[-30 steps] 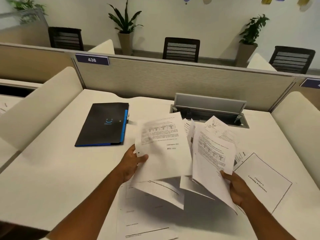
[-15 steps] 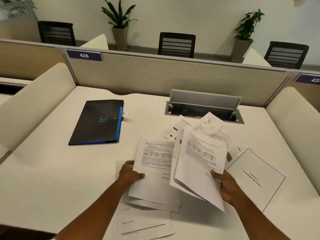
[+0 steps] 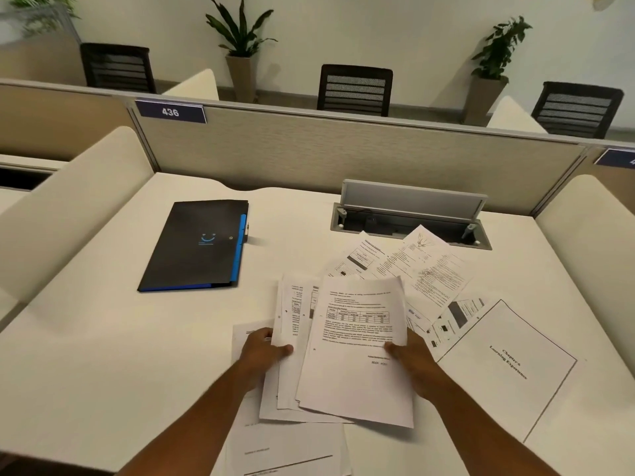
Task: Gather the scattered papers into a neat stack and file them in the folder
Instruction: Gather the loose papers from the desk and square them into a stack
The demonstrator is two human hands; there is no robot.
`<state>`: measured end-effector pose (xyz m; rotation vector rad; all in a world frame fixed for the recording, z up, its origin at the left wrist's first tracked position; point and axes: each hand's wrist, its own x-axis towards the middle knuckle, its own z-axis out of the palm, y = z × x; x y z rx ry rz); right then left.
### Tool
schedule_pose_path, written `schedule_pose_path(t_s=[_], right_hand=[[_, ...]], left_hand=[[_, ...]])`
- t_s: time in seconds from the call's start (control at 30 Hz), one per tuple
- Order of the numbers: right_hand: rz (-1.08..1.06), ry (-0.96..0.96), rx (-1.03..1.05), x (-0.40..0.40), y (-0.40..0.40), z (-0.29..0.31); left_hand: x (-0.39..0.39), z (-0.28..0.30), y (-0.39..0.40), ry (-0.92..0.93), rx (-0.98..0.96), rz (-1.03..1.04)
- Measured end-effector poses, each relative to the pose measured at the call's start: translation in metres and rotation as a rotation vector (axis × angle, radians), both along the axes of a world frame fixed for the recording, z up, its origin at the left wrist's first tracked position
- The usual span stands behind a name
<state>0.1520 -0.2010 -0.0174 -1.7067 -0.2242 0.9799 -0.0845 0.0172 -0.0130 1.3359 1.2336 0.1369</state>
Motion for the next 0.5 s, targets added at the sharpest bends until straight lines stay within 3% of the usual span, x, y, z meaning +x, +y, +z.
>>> schedule_pose_path(t_s=[0.13,0.37,0.5], right_hand=[[0.013,-0.022,-0.038,-0.005,0.010,0.003],[0.107,-0.058,-0.085,-0.014,0.030,0.011],[0.133,-0.031,-0.122,-0.014,0.031,0.017]], left_hand=[[0.004,0.003,0.000,-0.134,-0.081,-0.023],[0.016,0.000,-0.014,-0.175,0.037,-0.119],[0.016,0.005,-0.013,-0.284,-0.019,-0.160]])
